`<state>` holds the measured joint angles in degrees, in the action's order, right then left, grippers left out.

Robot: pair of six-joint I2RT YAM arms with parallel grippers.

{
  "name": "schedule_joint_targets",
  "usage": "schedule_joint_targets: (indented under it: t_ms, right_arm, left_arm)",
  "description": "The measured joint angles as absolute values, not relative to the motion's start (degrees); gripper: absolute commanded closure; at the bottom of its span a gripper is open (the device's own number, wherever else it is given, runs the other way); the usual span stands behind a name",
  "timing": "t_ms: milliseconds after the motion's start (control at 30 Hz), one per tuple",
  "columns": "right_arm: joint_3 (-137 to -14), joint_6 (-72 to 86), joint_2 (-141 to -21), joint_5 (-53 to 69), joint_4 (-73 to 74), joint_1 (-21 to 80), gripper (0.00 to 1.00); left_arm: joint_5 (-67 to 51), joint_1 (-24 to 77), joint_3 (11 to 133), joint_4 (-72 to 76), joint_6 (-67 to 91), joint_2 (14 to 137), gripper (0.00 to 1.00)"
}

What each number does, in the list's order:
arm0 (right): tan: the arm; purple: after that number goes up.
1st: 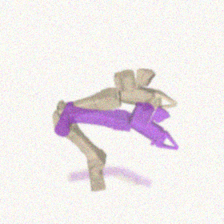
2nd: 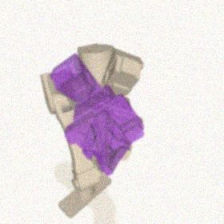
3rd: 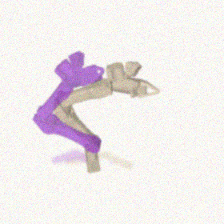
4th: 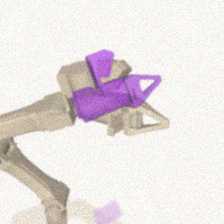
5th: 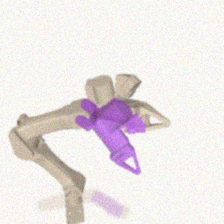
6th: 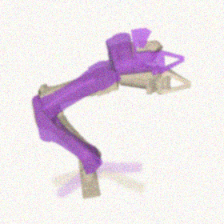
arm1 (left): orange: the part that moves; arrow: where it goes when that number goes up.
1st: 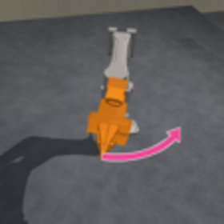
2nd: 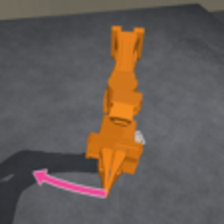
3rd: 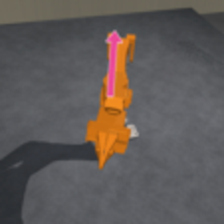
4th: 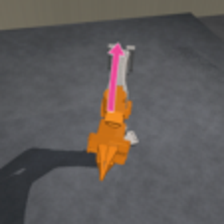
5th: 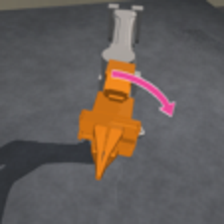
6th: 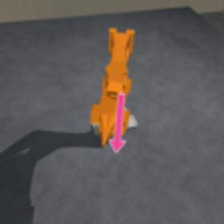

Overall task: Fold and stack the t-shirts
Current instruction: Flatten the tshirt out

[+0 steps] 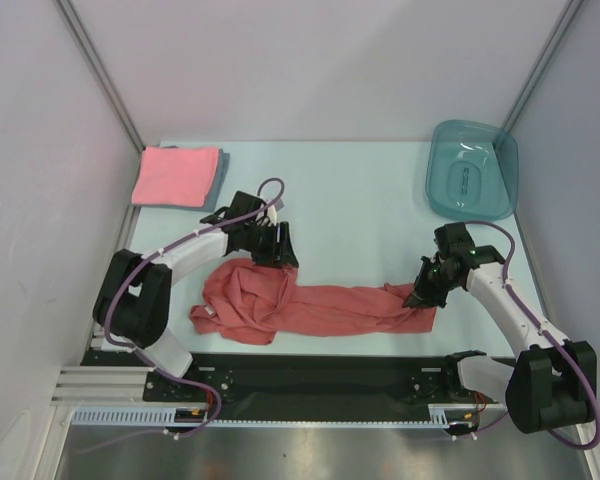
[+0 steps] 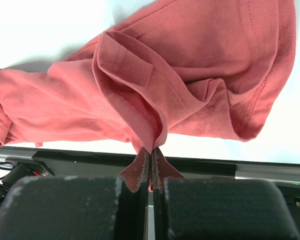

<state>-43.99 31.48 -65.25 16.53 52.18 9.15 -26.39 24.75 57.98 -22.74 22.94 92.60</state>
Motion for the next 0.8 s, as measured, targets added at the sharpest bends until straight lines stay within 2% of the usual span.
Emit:
schedule_joint_targets:
  t_ms: [133, 267, 300, 367, 433, 567, 800]
  right_arm:
    - [-44.0, 31.5, -65.2, 16.5, 52.2, 9.1, 1.00]
    - [-44.0, 31.4, -65.2, 16.5, 52.2, 9.1, 1.00]
    - [-44.0, 31.4, -65.2, 16.6, 52.2, 9.1, 1.00]
    - [-44.0, 31.4, -65.2, 16.5, 52.2, 9.1, 1.00]
    - [-44.0, 31.3, -65.2, 16.5, 52.2, 9.1, 1.00]
    - [-44.0, 31.2, -65.2, 16.6, 52.2, 9.1, 1.00]
    - [-44.0, 30.9, -65.2, 16.6, 52.2, 8.8, 1.00]
  left_arm:
    - [-26.6, 24.8, 58.6, -24.1, 22.9, 94.1, 0.41]
    - [-25.9, 25.0, 60.0, -25.9, 22.9, 96.1, 0.50]
    - [-25.2, 25.0, 60.4, -26.8, 22.9, 96.2, 0.49]
    - [-23.3, 25.0, 61.5, -28.8, 23.0, 96.2, 0.39]
    - [-20.9, 25.0, 62.4, -30.3, 23.5, 96.2, 0.34]
    - [-18.0, 25.0, 63.2, -33.5, 24.1, 95.9, 0.34]
    - [-21.5, 25.0, 69.4, -38.7, 22.8, 101.1, 0.35]
